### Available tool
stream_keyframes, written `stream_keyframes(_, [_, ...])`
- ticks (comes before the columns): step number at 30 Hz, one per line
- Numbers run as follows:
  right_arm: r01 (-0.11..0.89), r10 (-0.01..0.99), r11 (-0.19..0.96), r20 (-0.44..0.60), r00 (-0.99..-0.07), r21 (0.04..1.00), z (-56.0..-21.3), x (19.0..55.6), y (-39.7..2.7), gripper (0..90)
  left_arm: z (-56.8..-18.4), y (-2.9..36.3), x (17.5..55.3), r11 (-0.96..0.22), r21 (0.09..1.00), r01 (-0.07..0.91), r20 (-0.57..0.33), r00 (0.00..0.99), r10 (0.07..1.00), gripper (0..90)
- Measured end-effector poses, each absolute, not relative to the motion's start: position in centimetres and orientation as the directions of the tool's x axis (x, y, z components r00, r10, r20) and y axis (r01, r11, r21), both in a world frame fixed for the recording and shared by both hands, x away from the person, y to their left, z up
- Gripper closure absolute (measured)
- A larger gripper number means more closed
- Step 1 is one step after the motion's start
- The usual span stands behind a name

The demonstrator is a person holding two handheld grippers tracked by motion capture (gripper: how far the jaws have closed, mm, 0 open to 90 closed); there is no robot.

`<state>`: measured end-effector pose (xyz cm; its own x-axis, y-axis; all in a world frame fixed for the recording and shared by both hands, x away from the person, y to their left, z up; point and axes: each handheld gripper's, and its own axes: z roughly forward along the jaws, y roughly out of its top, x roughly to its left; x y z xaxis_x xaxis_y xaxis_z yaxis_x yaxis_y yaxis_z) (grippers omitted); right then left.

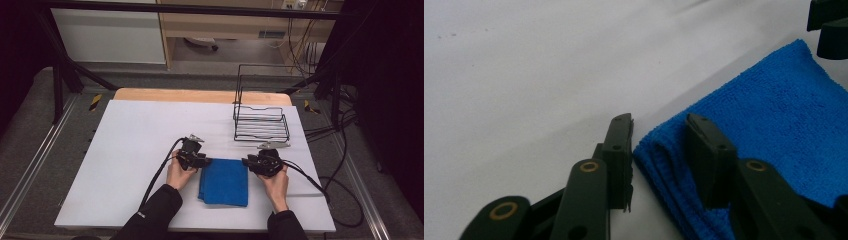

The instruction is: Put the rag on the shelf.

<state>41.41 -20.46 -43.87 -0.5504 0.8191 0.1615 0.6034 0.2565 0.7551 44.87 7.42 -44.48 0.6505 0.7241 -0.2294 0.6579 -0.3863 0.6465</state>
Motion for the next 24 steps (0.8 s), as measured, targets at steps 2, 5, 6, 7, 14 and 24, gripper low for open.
stream_keyframes(2, [0.608,0.820,0.260,0.162,-0.550,0.750,-44.1,41.6,-20.6,59.3,-44.5,7.4,44.8,-0.386,0.638,0.667,-0.251,0.653,0.715,71.9])
stream_keyframes(5, [0.628,0.818,0.265,0.174,-0.549,0.732,-44.5,41.8,-20.5,56.9,-44.6,7.3,44.6,-0.382,0.640,0.667,-0.256,0.654,0.712,78.8])
stream_keyframes(6, [0.627,0.815,0.273,0.171,-0.553,0.730,-44.6,41.9,-20.5,56.5,-44.6,7.2,44.6,-0.381,0.642,0.666,-0.254,0.653,0.713,79.5])
stream_keyframes(7, [0.632,0.815,0.269,0.177,-0.551,0.727,-44.7,41.9,-20.4,56.0,-44.6,7.3,44.5,-0.385,0.641,0.664,-0.250,0.655,0.713,80.1])
stream_keyframes(14, [0.655,0.815,0.270,0.195,-0.546,0.706,-45.1,42.2,-20.1,60.2,-44.8,7.3,44.2,-0.376,0.658,0.652,-0.242,0.657,0.714,81.9])
stream_keyframes(24, [0.708,0.806,0.225,0.281,-0.521,0.669,-45.3,42.3,-19.8,83.2,-44.8,7.3,44.2,-0.392,0.665,0.636,-0.229,0.673,0.703,81.6])
